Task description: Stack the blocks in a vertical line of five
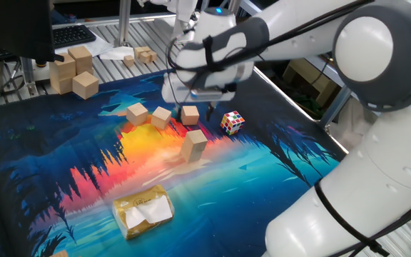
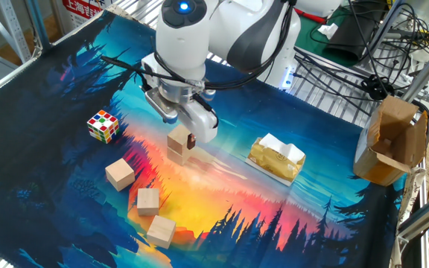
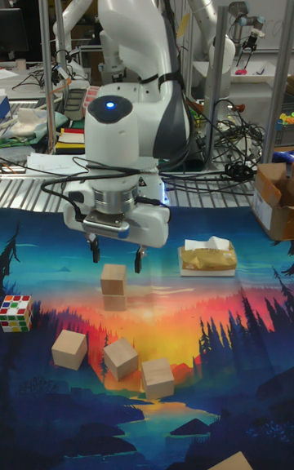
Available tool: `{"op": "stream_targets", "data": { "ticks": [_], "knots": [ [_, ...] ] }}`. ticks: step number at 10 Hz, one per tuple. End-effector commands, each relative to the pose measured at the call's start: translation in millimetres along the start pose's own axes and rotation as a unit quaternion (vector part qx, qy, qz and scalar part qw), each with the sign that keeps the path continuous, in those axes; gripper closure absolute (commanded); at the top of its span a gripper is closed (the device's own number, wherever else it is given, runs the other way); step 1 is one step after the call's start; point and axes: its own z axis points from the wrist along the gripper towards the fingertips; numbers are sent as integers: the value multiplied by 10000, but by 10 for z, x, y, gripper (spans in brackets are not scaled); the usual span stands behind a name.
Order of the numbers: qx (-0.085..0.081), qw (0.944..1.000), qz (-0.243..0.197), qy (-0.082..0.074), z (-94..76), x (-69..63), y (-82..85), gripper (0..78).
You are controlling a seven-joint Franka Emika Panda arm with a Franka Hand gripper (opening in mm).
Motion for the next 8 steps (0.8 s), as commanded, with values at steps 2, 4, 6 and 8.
{"op": "stream_targets", "data": {
  "ticks": [2, 4, 6, 8],
  "knots": [
    [-25, 9966, 828, 7, 17, -210, 76, 1],
    [-23, 9941, 1083, 12, 11, -326, 95, 1],
    [-49, 9901, 1404, 21, 5, -446, 118, 1],
    [-67, 9848, 1733, 3, 18, -526, 182, 1]
  ]
}}
